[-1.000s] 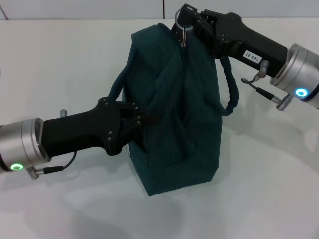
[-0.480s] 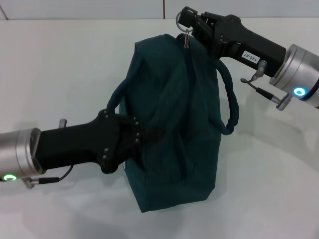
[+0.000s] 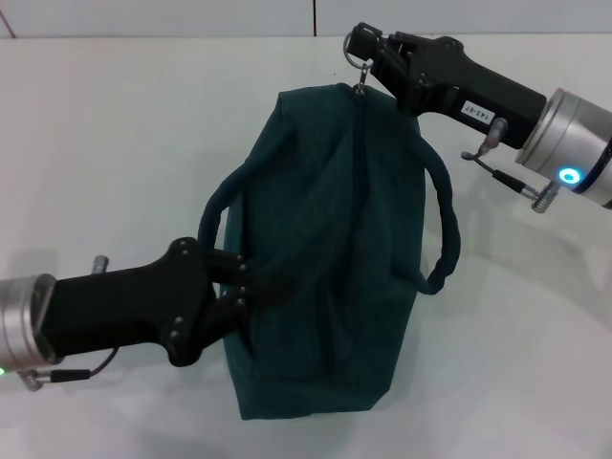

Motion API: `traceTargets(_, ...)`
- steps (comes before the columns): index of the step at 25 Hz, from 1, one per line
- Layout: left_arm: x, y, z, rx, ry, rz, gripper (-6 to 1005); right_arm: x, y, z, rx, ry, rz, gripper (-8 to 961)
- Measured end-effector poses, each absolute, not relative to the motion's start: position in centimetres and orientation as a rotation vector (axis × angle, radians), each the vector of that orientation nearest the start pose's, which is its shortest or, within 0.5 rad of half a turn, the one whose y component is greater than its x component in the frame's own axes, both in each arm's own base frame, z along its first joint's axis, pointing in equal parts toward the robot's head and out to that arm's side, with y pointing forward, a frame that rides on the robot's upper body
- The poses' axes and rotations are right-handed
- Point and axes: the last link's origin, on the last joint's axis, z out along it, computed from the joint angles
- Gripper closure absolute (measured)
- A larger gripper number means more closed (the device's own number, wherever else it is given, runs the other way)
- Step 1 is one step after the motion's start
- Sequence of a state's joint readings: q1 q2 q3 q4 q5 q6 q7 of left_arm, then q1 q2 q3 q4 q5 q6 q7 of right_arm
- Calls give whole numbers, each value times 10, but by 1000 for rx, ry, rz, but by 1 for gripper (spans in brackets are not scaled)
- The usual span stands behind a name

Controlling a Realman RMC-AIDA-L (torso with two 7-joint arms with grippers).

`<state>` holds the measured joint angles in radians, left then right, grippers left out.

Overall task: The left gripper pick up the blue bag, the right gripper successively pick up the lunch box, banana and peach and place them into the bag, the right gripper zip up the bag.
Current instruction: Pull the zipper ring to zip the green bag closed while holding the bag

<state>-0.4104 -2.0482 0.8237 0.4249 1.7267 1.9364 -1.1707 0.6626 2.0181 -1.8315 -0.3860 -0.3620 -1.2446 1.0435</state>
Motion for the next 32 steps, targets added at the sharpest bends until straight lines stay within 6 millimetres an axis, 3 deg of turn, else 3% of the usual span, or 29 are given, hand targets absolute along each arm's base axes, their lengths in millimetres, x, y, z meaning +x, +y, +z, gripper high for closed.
traceTargets(6,-268,249,4,-2680,-584,-1321,896,168,369,-40,-2372,581,1369,866)
traceTargets(10,-285,256,11,-2489,-658,-1279,893,176,352,-33,-2342,621,1485,865)
traceTargets(14,-293,259,15,-2403,-679,-1260,890,179,344,-31,-2336,666,1542,864)
traceTargets(22,-297,259,18,-2277,-576,-1244,883,180,341,-31,-2342,713,1574,862)
traceTargets(28,-291,273,30,-2234,-567,-1286,608,181,345,-29,-2327,715,1554,861)
traceTargets(32,-269,298,52,-2370,-577,-1253,445,182,347,-29,-2324,720,1545,860)
